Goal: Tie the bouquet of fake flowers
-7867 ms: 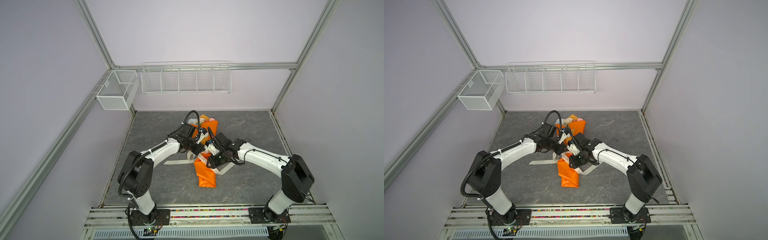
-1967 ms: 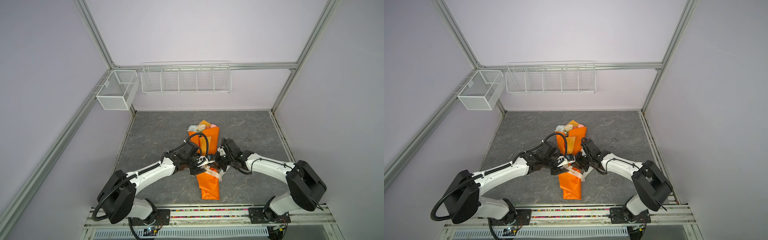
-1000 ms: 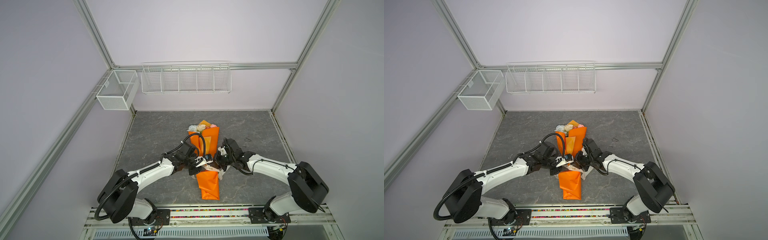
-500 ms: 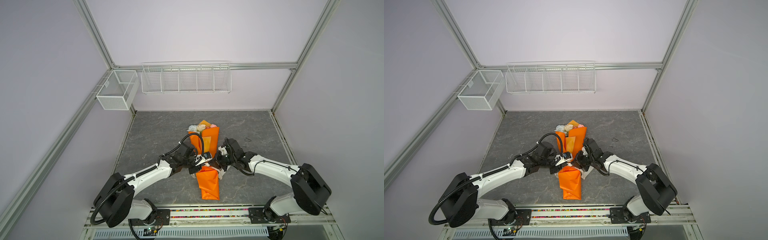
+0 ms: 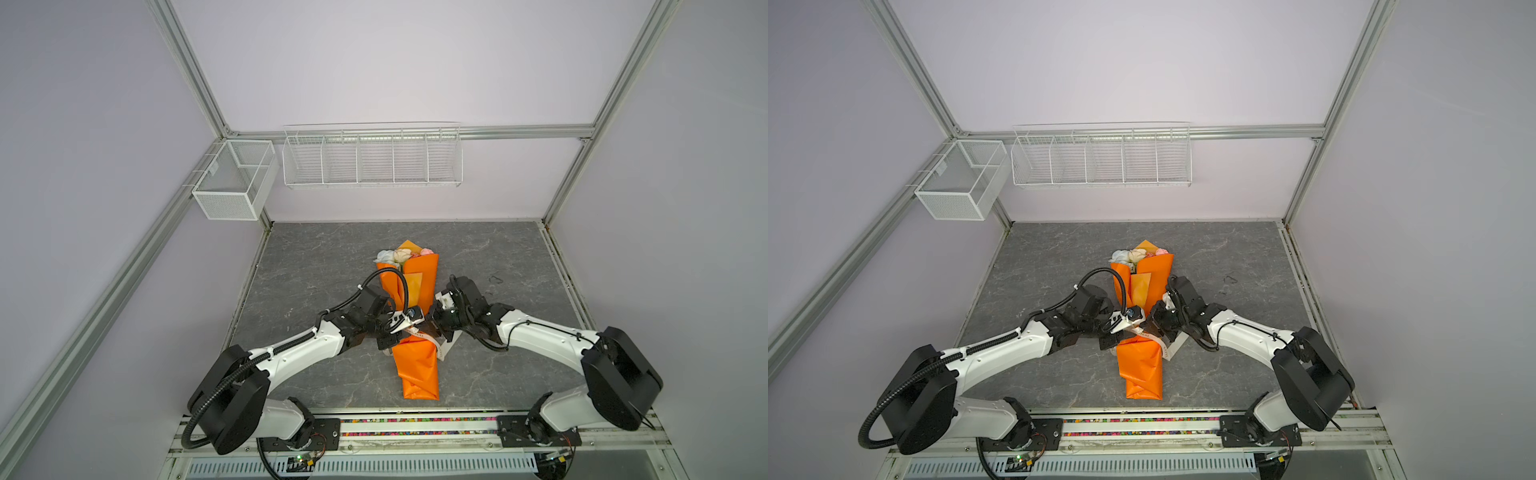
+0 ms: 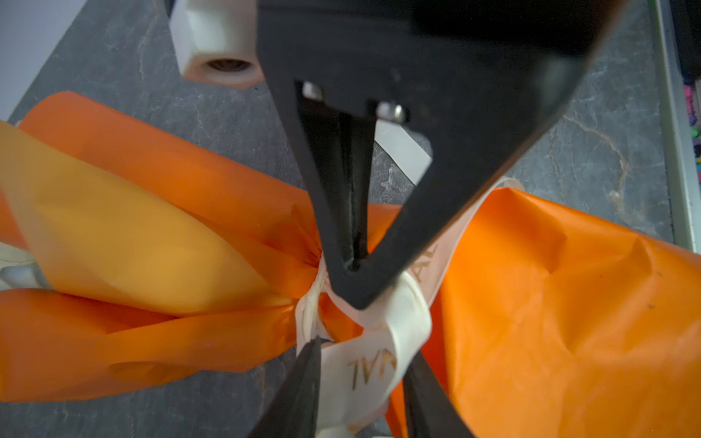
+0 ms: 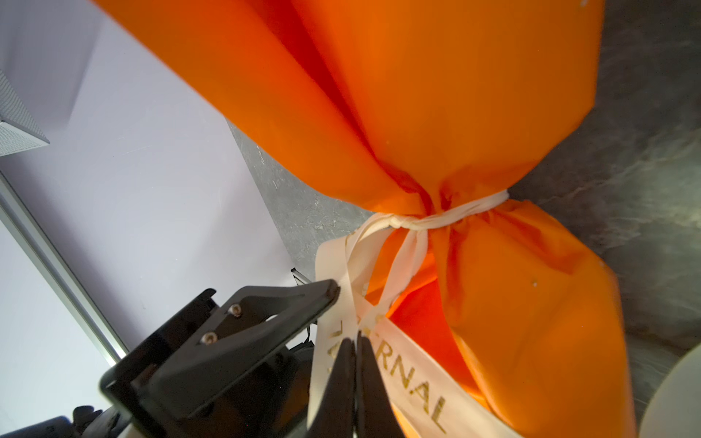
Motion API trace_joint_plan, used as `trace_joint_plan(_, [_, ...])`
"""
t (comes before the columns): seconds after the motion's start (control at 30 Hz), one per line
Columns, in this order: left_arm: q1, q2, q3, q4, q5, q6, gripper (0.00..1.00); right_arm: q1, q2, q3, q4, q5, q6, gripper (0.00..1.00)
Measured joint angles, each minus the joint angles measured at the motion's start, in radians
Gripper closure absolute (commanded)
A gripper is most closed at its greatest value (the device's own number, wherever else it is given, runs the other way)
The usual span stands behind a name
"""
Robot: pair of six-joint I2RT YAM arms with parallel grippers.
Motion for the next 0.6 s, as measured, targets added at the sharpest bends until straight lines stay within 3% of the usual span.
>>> trace_joint_plan(0.13, [-0.003, 0.005, 0.002, 0.006, -0.005, -0.001, 0.86, -0.004, 0.001, 0.000, -0.002, 0.000, 0.001, 0.93])
trace_joint_plan(0.33, [-0.003, -0.017, -0.004, 0.069, -0.046, -0.038, 1.00, -0.005, 0.000, 0.000, -0.002, -0.002, 0.000, 0.93])
trace_joint_plan(0.6, [-0.005, -0.040, -0.034, 0.111, -0.109, -0.075, 1.00, -0.005, -0.017, 0.000, -0.002, -0.009, 0.000, 0.93])
